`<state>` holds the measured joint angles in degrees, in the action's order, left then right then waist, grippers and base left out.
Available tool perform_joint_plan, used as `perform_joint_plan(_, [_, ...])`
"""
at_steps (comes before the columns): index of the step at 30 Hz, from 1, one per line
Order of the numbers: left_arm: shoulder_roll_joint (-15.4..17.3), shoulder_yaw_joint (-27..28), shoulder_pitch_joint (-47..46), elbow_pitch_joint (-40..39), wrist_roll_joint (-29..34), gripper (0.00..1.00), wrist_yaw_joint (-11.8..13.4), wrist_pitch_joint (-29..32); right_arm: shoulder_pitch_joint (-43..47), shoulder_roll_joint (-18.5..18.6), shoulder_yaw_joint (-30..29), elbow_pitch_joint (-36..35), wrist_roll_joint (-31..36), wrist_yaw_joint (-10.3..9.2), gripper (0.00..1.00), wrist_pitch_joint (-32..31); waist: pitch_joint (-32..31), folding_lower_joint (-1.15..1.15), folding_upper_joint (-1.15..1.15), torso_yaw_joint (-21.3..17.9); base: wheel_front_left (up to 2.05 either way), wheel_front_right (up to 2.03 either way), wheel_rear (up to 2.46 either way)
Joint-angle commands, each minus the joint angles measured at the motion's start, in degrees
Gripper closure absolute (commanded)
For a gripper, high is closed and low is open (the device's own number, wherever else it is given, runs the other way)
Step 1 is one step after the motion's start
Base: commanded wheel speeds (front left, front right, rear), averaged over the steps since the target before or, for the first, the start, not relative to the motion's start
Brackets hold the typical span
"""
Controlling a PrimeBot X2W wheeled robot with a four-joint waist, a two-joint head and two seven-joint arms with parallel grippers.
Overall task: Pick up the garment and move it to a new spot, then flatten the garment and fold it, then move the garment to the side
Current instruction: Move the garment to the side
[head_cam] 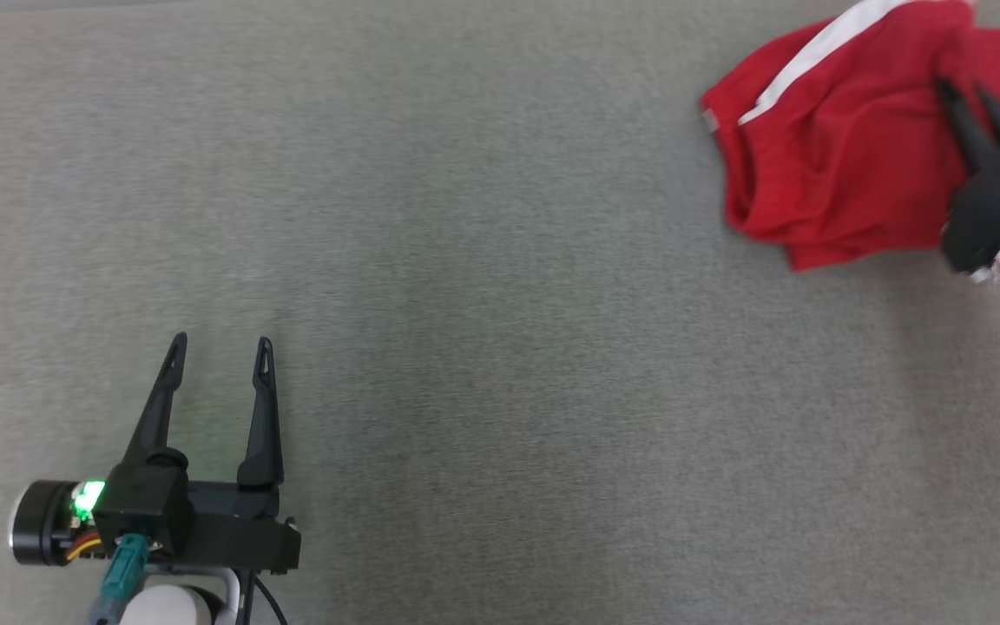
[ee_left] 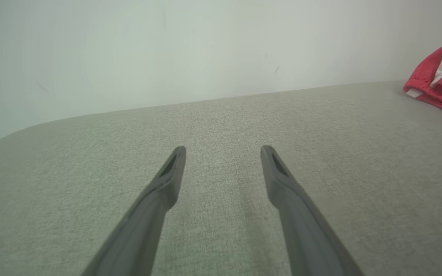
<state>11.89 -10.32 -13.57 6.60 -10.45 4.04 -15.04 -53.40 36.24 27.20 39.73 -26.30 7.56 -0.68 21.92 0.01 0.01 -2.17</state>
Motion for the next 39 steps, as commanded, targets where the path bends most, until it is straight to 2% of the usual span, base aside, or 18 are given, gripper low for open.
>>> perform_joint_plan(1, [0.56, 0.14, -0.88, -0.92, 0.56, 0.0, 0.21, -0.16, -1.62, 2.06, 0.91, -1.55, -1.42, -0.15, 1.0, -1.98, 2.41, -0.01, -0.01, -2.94, 0.0, 0.0, 0.0])
perform_joint_plan(7, [2.58, 0.17, -1.96, -4.46, 1.71, 0.0, 0.26, 0.52, -6.48, 7.03, 2.67, -2.96, -3.86, -0.15, 1.0, -6.87, 6.0, -0.01, -0.01, -5.22, 0.0, 0.0, 0.0])
perform_joint_plan(8, [2.58, 0.17, -1.96, -4.46, 1.71, 0.0, 0.26, 0.52, -6.48, 7.03, 2.67, -2.96, -3.86, -0.15, 1.0, -6.87, 6.0, -0.01, -0.01, -5.22, 0.0, 0.0, 0.0])
perform_joint_plan(13, [4.0, -0.21, -2.73, -9.43, 3.17, 0.0, 0.57, 2.04, -10.17, 12.11, 3.37, -0.98, -4.57, -0.15, 1.0, -8.07, 9.2, -0.01, -0.01, -5.72, 0.0, 0.0, 0.0])
perform_joint_plan(17, [5.34, -0.18, -3.12, -14.6, 4.51, 0.0, 1.16, 3.23, -12.53, 15.28, 4.1, 2.08, -2.68, -0.15, 1.0, -7.22, 11.38, -0.01, -0.01, -5.74, 0.0, 0.0, 0.0])
perform_joint_plan(22, [6.82, -0.11, -3.21, -21.07, 6.36, 0.0, 1.89, 5.13, -16.58, 16.16, 4.49, 6.51, 0.43, -0.15, 1.0, -5.38, 13.84, -0.01, -0.01, -5.62, 0.0, 0.0, 0.0])
perform_joint_plan(29, [8.1, -0.06, -3.17, -27.21, 7.66, 0.0, 2.51, 7.54, -21.07, 14.9, 4.63, 14.03, 4.73, -0.16, 1.0, -4.11, 16.15, -0.01, -0.01, -5.17, 0.0, 0.0, 0.0])
perform_joint_plan(30, [8.2, 0.02, -2.95, -27.55, 7.72, 0.0, 2.56, 7.61, -21.4, 14.38, 4.47, 15.01, 4.95, -0.16, 0.97, -3.69, 16.21, -0.01, -0.01, -5.16, 0.0, 0.0, 0.0])
perform_joint_plan(31, [8.3, 0.14, -2.7, -27.84, 7.72, 0.0, 2.65, 7.68, -21.87, 13.99, 4.19, 15.77, 5.26, -0.15, 0.65, -2.84, 16.23, -0.01, -0.01, -5.17, 0.0, 0.0, 0.0])
perform_joint_plan(32, [8.31, 0.23, -2.38, -28.03, 7.7, 0.0, 2.86, 7.73, -22.19, 13.78, 3.9, 16.58, 5.59, -0.15, 0.0, -2.06, 16.19, -0.01, -0.01, -5.18, 0.0, 0.0, 0.0])
perform_joint_plan(36, [8.24, 0.66, -1.37, -26.88, 6.86, 0.0, 3.33, 7.14, -23.01, 12.76, 3.21, 19.33, 7.09, -0.15, 0.0, 0.56, 14.8, -0.01, -0.01, -5.47, 0.0, 0.0, 0.0])
perform_joint_plan(39, [7.34, 0.98, 0.07, -23.83, 5.18, 0.0, 3.71, 5.64, -22.75, 10.72, 1.95, 19.09, 7.1, -0.15, 0.0, 6.62, 11.27, -0.01, -0.01, -5.59, 0.0, 0.0, 0.0])
